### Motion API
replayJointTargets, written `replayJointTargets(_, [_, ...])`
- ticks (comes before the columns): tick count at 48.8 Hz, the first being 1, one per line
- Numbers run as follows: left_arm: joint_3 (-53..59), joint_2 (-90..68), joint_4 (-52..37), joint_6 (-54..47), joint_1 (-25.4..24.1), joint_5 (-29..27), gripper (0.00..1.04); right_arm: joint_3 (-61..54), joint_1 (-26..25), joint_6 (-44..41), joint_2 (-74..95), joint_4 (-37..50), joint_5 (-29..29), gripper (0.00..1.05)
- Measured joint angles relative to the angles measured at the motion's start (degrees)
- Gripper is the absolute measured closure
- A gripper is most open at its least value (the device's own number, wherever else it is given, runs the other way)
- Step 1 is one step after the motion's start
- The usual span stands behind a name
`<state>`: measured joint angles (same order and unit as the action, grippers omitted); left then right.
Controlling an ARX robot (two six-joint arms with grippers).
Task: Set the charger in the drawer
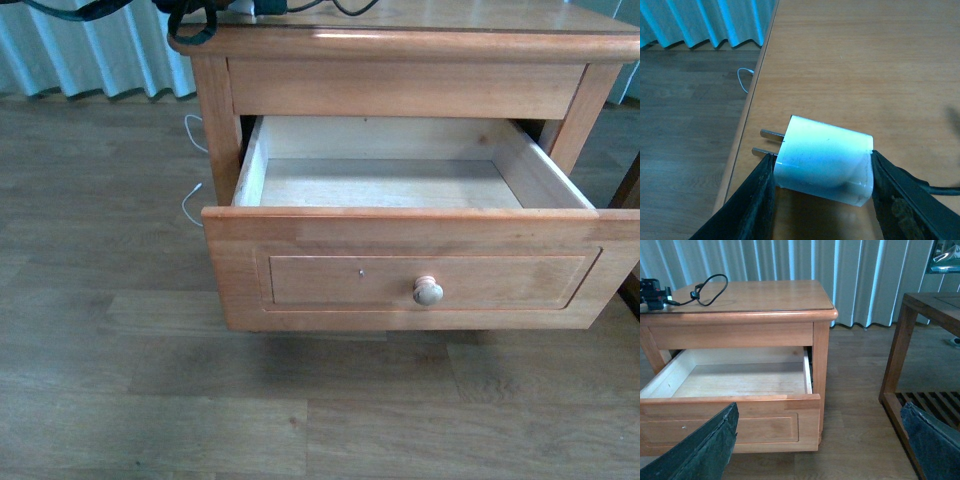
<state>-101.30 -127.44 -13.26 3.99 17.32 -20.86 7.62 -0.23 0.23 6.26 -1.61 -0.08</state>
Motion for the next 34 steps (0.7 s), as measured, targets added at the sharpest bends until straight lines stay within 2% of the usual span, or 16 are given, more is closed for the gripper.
replayJointTargets(6, [7.15,5.84,-1.95,0.07,-0.31,2.34,0.55,0.00,0.00,0.00,0.00,0.00,0.00,0.08])
replayJointTargets(13, [17.92,17.18,-2.99,1.18,-0.28,7.74,0.55,0.00,0.00,0.00,0.00,0.00,0.00,0.08])
replayJointTargets(20, [29.53,26.38,-4.63,2.01,1.29,11.91,0.55,0.00,0.00,0.00,0.00,0.00,0.00,0.08])
replayJointTargets(27, [38.01,29.97,-5.73,2.82,3.89,13.44,0.55,0.00,0.00,0.00,0.00,0.00,0.00,0.08])
replayJointTargets(34, [40.52,28.94,-6.54,3.80,5.88,13.07,0.55,0.00,0.00,0.00,0.00,0.00,0.00,0.08])
